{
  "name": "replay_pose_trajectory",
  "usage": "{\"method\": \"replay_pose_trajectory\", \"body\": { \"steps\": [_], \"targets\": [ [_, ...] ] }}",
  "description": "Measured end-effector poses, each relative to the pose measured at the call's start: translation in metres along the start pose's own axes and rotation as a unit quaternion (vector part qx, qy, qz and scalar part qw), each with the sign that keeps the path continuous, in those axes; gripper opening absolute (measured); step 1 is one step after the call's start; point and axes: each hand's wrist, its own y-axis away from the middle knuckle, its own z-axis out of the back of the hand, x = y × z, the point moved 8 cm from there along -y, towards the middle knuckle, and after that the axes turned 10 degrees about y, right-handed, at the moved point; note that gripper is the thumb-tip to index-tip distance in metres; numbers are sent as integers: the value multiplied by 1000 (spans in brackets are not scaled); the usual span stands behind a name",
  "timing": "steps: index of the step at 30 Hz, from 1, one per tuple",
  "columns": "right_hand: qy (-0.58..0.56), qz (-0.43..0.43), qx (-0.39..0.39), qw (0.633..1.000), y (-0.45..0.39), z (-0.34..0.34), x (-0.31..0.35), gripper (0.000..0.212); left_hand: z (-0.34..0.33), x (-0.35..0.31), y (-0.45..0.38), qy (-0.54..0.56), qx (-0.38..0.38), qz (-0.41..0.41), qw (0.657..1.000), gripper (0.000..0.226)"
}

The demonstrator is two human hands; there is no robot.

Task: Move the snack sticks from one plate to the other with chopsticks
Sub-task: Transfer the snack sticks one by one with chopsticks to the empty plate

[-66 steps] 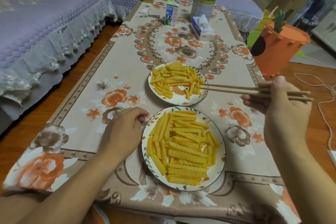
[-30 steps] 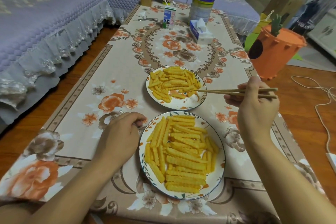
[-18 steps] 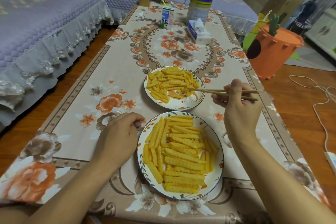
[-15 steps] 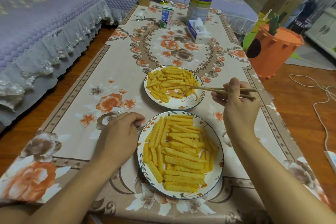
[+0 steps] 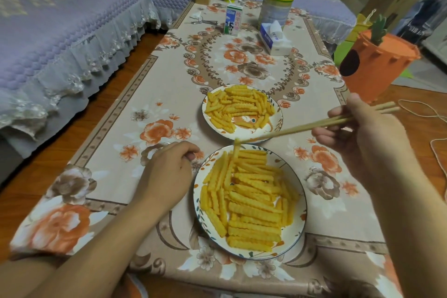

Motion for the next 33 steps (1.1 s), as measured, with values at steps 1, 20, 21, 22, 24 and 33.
{"method": "replay_pose_trajectory", "body": {
  "steps": [1, 20, 21, 22, 24, 33],
  "targets": [
    [21, -14, 34, 999, 4, -8, -2, 42, 0, 0, 0, 0, 1, 1, 1000, 40],
    [62, 114, -49, 990, 7, 1, 20, 36, 0, 2, 2, -2, 11, -5, 1000, 41],
    [70, 120, -75, 988, 2, 6, 15, 36, 0, 2, 2, -1, 10, -8, 1000, 41],
    [75, 124, -95, 985, -2, 10, 9, 36, 0, 2, 2, -1, 10, -9, 1000, 41],
    [82, 133, -118, 981, -9, 10, -2, 36, -1, 1, 2, -2, 9, -7, 1000, 41],
    [103, 176, -146, 968, -24, -6, -22, 34, -3, 4, 0, -8, 10, -3, 1000, 41]
  ]
}}
